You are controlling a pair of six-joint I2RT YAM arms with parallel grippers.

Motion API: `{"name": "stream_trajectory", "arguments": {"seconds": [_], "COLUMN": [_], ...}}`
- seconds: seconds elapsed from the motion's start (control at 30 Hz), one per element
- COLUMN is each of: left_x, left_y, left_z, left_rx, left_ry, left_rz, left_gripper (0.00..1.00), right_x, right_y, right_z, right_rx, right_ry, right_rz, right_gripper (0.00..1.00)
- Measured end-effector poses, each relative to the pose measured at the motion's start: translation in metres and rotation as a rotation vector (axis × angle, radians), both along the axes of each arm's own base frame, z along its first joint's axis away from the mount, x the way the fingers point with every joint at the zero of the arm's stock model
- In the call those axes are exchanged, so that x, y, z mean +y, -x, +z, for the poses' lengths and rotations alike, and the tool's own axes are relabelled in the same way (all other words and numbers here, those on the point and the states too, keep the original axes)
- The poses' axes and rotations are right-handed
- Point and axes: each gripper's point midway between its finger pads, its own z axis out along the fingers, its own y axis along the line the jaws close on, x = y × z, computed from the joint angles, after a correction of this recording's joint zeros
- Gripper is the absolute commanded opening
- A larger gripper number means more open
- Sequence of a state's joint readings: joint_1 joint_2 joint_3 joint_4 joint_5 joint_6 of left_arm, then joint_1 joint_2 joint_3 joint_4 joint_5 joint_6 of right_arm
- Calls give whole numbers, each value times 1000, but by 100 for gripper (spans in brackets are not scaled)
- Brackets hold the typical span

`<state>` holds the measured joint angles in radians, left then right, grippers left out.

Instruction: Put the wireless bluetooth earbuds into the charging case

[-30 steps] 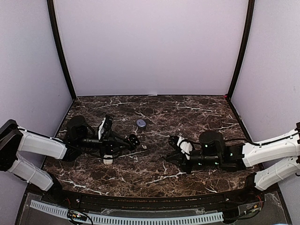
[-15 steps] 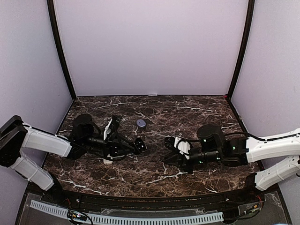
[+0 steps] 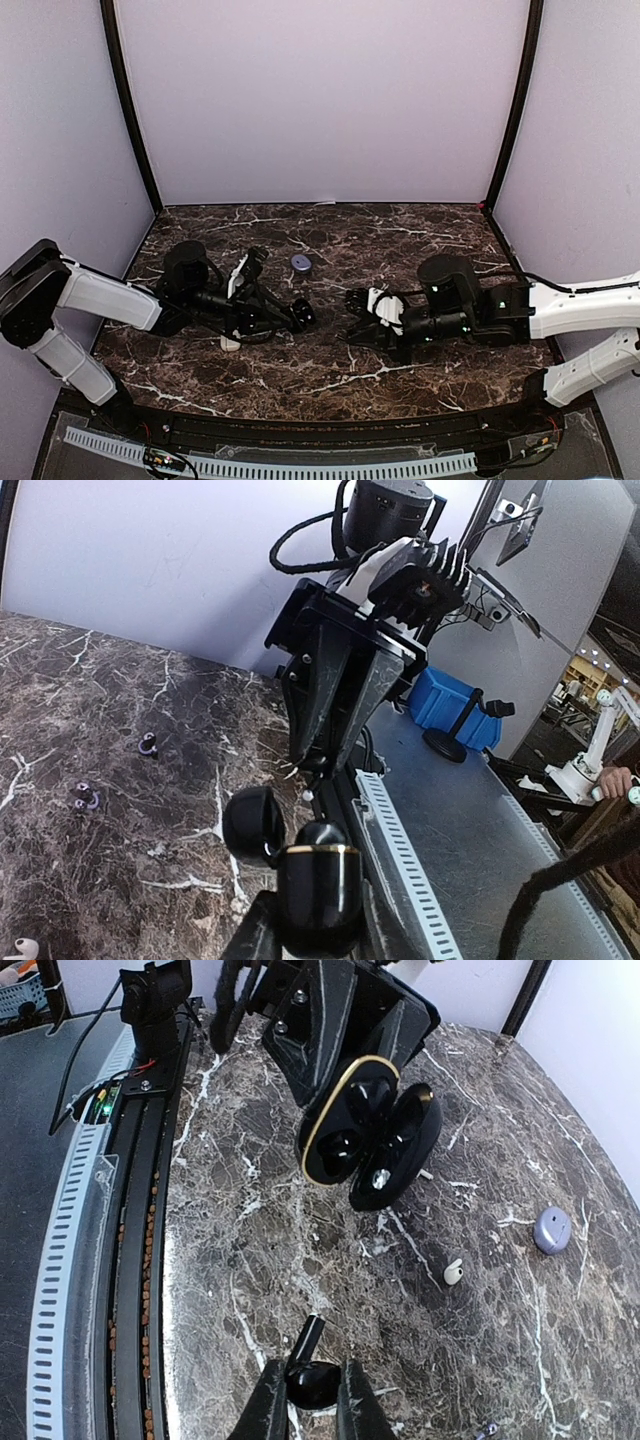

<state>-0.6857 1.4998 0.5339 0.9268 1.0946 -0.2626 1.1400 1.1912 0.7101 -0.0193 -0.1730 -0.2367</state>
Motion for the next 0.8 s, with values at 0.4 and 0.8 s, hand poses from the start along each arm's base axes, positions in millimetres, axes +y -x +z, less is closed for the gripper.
{"name": "stream_trajectory", "arguments": {"seconds": [0.4, 0.8], "left_x": [-3, -1], "left_y": [4, 18], "left_z": [-3, 2], "left_rx": [48, 96], "left_ry": [-2, 9], "left_rz": [-63, -145], "left_gripper": [0, 0], "right_x": [10, 23], "right_y": [12, 14], "right_z": [14, 13], "right_rx": [-26, -113], "right_ry": [18, 93], "right_rz": [62, 83], "right_gripper": [0, 0]}}
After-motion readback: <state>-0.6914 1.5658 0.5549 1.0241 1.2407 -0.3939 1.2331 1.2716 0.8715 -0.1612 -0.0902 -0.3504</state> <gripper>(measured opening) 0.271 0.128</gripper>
